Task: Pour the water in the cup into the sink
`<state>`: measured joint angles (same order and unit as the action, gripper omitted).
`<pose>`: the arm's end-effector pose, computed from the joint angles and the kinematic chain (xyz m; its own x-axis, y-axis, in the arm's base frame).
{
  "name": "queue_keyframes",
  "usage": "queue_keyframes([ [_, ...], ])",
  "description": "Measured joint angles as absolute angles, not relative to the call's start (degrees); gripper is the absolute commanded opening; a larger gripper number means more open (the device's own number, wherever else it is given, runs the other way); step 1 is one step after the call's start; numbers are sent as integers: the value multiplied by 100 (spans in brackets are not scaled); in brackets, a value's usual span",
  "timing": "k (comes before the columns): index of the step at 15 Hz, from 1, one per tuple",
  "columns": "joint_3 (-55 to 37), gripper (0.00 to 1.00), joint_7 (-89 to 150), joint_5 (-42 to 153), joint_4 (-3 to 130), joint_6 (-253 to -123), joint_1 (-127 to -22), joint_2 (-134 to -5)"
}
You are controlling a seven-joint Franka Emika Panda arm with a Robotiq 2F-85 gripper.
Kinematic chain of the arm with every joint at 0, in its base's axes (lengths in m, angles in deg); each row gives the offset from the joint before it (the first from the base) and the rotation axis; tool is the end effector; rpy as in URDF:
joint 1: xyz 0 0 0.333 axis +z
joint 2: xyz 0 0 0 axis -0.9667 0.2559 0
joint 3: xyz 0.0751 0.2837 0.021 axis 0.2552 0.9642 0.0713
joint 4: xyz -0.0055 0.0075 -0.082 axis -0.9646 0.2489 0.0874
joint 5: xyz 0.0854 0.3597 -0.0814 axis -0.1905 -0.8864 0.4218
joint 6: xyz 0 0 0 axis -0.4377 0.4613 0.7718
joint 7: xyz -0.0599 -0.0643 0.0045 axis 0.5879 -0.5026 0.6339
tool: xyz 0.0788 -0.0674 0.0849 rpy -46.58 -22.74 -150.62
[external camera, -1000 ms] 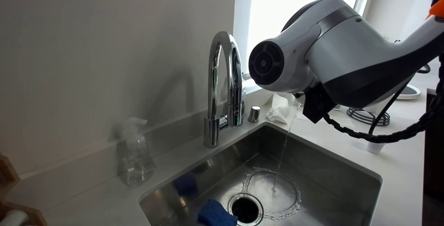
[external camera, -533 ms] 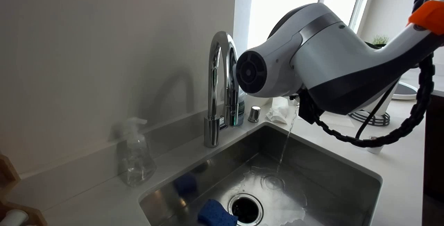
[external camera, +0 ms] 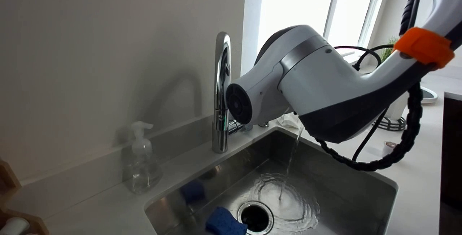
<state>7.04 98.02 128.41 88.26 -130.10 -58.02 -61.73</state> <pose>0.5027 0.1114 0.2544 0.9441 0.1301 0.3028 -0.2910 -0.1020 0.9513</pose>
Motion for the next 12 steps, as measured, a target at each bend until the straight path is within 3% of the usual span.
queue_keyframes([
  [12, 703, 1, 9803, 13149, 8372, -11599, -5622, -5627],
])
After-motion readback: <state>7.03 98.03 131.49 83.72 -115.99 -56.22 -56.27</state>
